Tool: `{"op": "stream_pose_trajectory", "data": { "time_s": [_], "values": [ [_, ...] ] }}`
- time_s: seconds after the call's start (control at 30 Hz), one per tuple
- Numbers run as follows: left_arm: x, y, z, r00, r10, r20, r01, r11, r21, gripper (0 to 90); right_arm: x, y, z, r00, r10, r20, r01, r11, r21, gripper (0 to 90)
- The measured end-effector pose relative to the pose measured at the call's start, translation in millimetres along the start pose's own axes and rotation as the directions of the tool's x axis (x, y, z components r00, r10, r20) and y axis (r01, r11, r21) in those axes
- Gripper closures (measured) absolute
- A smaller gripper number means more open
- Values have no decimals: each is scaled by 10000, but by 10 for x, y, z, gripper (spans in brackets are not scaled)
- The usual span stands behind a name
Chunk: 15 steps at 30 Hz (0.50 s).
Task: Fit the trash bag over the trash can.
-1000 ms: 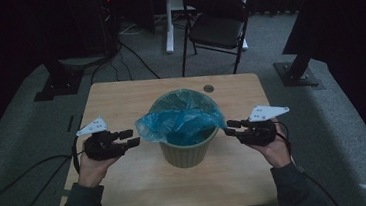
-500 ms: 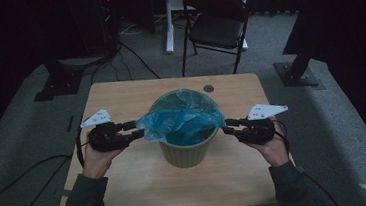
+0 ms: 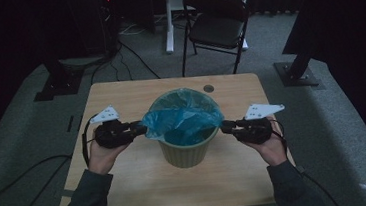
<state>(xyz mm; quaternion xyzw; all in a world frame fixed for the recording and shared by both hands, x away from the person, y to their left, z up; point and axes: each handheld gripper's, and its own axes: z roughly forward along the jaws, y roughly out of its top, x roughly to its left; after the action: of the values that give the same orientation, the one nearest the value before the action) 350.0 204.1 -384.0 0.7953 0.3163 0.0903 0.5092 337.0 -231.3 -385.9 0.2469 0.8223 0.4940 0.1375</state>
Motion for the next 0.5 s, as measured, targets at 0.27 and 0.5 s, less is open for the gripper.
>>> {"op": "stream_pose_trajectory", "data": {
  "time_s": [0.27, 0.5],
  "values": [
    [-28, -8, 60, 9999, 151, 22, -151, 9997, 213, 812, 11, 14, 26, 9999, -95, -84, 95, 9999, 41, 836],
    [-71, -67, 68, 9994, 333, 128, -337, 9988, 344, 849, 38, 3, 40, 9992, -102, -381, 104, 9999, 56, 873]
  ]
}}
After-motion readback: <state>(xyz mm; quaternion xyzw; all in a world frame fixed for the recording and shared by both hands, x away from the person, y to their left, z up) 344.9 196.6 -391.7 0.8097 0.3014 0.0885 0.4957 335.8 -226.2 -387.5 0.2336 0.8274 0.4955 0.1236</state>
